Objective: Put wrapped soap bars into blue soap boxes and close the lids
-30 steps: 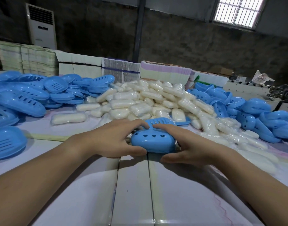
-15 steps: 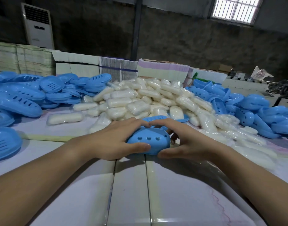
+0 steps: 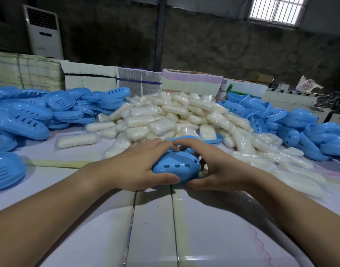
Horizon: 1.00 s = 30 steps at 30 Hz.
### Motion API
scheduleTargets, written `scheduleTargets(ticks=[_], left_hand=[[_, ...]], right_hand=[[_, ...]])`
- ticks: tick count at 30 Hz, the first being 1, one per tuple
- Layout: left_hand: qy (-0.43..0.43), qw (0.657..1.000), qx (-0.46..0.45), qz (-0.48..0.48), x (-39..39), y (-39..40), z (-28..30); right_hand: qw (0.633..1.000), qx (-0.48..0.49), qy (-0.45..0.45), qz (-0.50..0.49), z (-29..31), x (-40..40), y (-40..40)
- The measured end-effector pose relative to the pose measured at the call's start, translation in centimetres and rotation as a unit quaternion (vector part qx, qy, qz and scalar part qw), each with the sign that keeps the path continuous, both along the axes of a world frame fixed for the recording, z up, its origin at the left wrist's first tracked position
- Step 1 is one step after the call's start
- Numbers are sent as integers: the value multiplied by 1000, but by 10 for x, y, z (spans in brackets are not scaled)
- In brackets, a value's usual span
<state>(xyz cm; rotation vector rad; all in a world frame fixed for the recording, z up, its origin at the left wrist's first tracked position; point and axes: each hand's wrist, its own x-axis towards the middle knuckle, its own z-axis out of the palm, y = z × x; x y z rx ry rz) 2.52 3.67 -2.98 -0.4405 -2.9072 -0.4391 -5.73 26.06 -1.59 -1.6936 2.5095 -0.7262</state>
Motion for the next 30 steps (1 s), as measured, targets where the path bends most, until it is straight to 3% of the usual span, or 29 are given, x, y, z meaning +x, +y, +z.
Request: scheduleTargets(ticks=[8,12,20,30], left_hand=[[0,1000,15,-8,-2,-3,-1],[55,998,38,-1,-2,-10,-2],[78,996,29,14,-4,-12,-5],[94,992,88,-5,-1,-9,-3]], right_hand=[[999,-10,13,-47,-3,-6,-1],[997,-2,12,-72,-6,-9,0],[991,19,107,-80,-6,-6,-3],[986,27,138,-88,-3,-1,-5]])
